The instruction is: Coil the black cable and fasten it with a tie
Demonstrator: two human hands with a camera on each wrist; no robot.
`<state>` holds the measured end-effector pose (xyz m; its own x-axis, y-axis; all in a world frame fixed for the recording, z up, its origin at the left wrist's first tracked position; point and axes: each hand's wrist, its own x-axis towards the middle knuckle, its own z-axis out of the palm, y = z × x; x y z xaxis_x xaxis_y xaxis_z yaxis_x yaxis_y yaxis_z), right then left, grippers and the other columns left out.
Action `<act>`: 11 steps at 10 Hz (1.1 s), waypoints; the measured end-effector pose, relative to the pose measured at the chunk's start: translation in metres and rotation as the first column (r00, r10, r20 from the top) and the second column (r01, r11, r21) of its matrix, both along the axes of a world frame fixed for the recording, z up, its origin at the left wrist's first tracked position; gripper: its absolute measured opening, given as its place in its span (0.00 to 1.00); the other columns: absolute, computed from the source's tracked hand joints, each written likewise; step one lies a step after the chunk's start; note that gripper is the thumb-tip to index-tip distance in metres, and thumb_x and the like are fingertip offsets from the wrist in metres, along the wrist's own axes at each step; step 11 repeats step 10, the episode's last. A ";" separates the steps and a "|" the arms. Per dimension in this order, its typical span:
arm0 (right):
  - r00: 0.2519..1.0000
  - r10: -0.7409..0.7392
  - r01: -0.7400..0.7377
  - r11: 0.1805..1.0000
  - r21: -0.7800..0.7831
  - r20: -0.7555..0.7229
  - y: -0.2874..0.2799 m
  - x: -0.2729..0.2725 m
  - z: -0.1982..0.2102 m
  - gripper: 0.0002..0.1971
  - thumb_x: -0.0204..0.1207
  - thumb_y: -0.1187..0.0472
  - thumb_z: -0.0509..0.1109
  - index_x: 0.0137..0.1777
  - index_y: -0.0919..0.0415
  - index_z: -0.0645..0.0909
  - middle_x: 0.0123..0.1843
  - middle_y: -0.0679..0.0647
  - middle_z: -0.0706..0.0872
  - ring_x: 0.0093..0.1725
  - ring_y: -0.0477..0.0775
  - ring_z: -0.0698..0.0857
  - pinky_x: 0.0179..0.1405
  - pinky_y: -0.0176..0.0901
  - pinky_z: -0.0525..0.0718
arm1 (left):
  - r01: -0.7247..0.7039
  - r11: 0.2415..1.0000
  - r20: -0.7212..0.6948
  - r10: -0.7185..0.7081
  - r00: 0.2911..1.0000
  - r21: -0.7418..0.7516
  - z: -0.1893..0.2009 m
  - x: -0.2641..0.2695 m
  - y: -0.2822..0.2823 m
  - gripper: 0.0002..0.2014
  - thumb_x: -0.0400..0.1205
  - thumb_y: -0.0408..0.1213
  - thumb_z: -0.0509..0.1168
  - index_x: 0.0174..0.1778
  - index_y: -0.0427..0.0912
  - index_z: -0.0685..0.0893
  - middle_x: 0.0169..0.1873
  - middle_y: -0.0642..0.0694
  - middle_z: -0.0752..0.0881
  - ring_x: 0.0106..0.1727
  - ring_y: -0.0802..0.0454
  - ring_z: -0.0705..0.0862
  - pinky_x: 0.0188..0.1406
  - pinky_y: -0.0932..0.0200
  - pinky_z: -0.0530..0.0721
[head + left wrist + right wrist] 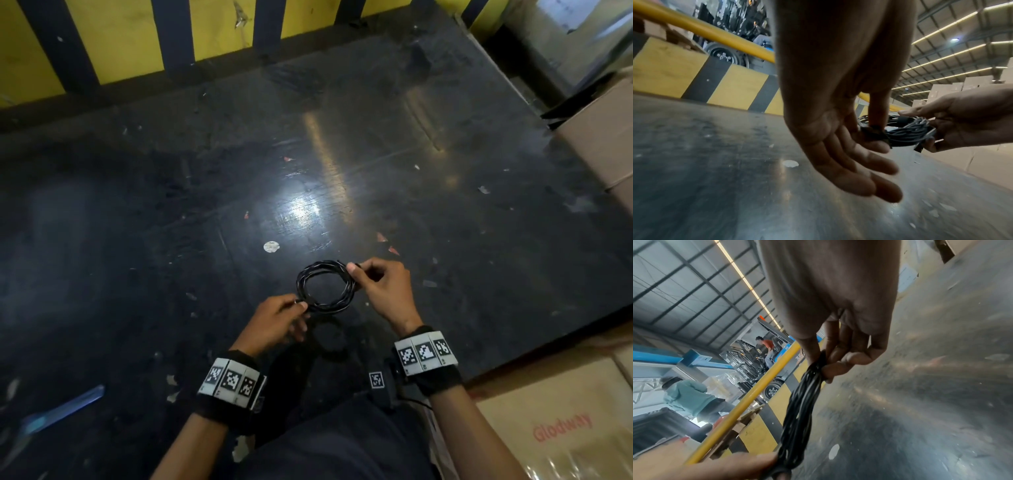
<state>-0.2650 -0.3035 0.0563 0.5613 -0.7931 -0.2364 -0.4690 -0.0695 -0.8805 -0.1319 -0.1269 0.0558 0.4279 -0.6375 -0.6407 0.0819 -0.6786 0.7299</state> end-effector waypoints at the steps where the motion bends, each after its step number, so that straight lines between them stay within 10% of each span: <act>1: 0.993 0.068 -0.076 0.993 -0.084 -0.101 -0.002 0.008 -0.009 0.14 0.78 0.56 0.78 0.34 0.63 0.89 0.30 0.54 0.91 0.32 0.52 0.87 0.36 0.30 0.80 | -0.062 0.997 0.123 0.066 0.990 -0.036 -0.006 0.003 0.001 0.15 0.89 0.32 0.64 0.35 0.39 0.83 0.26 0.43 0.83 0.23 0.49 0.83 0.22 0.67 0.77; 3: 0.899 0.246 -0.347 0.905 -0.246 -0.362 0.002 0.048 -0.038 0.15 0.85 0.55 0.69 0.42 0.67 0.82 0.42 0.66 0.89 0.42 0.70 0.88 0.39 0.51 0.79 | -0.044 0.996 0.393 0.010 0.919 0.077 -0.036 0.034 -0.006 0.15 0.85 0.37 0.66 0.32 0.41 0.78 0.24 0.45 0.81 0.30 0.39 0.86 0.37 0.48 0.83; 5: 0.905 0.227 -0.344 0.888 -0.306 -0.360 0.004 0.107 -0.045 0.18 0.84 0.48 0.69 0.45 0.64 0.84 0.45 0.65 0.91 0.47 0.71 0.89 0.40 0.54 0.83 | -0.228 0.964 0.568 0.115 0.815 0.133 -0.052 0.079 -0.019 0.13 0.84 0.42 0.66 0.36 0.40 0.81 0.37 0.32 0.89 0.43 0.31 0.87 0.39 0.51 0.75; 8: 0.843 0.336 -0.408 0.909 -0.090 -0.421 -0.001 0.155 -0.069 0.15 0.86 0.53 0.66 0.64 0.59 0.89 0.59 0.64 0.93 0.61 0.68 0.90 0.58 0.55 0.88 | -0.222 0.948 0.531 0.070 0.844 0.227 -0.091 0.123 -0.017 0.15 0.88 0.46 0.63 0.53 0.37 0.87 0.50 0.32 0.92 0.56 0.32 0.88 0.51 0.46 0.83; 11: 0.885 0.364 -0.376 0.927 0.015 -0.292 -0.013 0.116 -0.080 0.19 0.84 0.53 0.71 0.73 0.58 0.84 0.67 0.58 0.91 0.66 0.60 0.90 0.70 0.52 0.85 | -0.329 0.941 0.483 0.253 0.838 0.077 -0.089 0.117 0.017 0.05 0.85 0.39 0.69 0.44 0.48 0.85 0.44 0.41 0.93 0.49 0.39 0.91 0.54 0.47 0.87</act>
